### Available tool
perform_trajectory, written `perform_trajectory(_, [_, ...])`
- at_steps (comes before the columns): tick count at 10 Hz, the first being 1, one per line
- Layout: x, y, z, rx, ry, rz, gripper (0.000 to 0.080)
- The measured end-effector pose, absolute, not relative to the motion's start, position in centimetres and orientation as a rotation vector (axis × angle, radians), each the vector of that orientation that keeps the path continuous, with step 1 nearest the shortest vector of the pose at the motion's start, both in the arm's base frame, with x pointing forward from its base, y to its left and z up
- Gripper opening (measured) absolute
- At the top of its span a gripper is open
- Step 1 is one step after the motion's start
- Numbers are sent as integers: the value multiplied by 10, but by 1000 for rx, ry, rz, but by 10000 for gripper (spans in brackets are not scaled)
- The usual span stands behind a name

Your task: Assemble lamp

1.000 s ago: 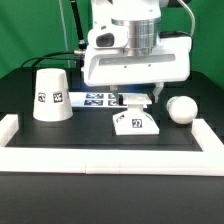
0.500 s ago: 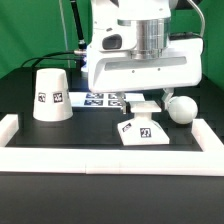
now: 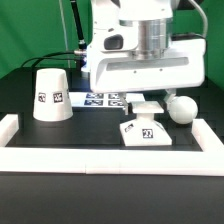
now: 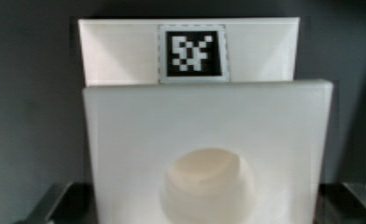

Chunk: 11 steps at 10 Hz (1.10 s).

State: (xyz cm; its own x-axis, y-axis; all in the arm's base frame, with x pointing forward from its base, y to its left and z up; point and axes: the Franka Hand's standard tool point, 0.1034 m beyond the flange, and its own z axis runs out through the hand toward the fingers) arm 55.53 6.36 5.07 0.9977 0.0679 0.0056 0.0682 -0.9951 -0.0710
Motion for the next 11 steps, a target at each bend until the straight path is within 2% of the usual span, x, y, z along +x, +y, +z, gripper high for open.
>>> perform_trajectory(5, [610, 88, 52, -3055, -84, -113, 537])
perform_trajectory(11, [618, 99, 52, -3052, -54, -126, 537])
